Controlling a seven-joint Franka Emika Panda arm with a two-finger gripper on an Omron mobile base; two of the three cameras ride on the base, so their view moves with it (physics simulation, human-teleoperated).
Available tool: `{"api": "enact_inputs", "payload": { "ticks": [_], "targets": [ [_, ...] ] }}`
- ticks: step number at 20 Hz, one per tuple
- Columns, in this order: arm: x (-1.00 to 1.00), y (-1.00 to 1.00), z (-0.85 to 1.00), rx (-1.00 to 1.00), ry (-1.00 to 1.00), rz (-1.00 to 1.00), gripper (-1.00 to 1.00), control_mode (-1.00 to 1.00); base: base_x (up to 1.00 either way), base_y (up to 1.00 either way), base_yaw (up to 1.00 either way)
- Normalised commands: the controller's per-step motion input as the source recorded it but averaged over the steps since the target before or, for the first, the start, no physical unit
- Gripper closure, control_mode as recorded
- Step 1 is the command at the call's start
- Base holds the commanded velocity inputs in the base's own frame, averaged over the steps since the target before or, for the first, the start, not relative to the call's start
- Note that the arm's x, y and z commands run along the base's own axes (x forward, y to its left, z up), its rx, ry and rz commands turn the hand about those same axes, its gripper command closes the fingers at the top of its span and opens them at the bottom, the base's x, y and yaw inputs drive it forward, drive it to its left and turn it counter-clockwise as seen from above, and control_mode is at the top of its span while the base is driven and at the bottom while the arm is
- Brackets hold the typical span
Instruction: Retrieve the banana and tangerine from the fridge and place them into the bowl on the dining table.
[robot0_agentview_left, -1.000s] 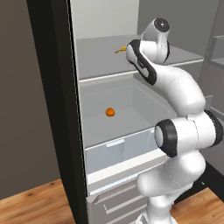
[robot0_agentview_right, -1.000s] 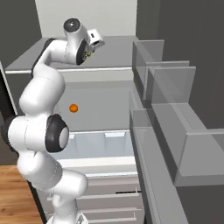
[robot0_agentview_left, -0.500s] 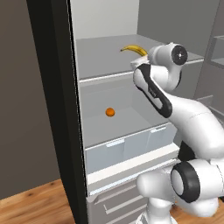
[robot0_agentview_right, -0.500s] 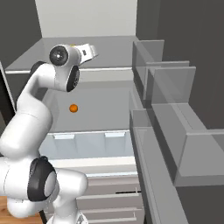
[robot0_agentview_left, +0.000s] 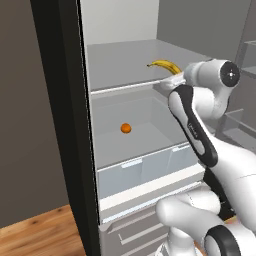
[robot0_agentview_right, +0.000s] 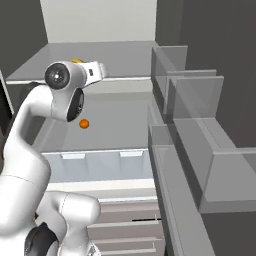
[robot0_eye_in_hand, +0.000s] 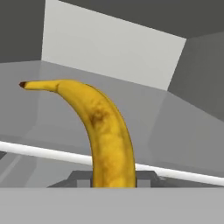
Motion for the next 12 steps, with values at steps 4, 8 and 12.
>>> {"api": "enact_inputs", "payload": {
  "ticks": [4, 8, 12],
  "targets": [
    [-0.31, 0.00, 0.00, 0.00, 0.00, 0.00, 1.00, 1.00, -0.37, 0.00, 0.00],
    [0.00, 0.00, 0.00, 0.00, 0.00, 0.00, 1.00, 1.00, -0.98, 0.00, 0.00],
    [0.00, 0.00, 0.00, 0.00, 0.00, 0.00, 1.00, 1.00, -1.00, 0.06, 0.00]
  ]
}}
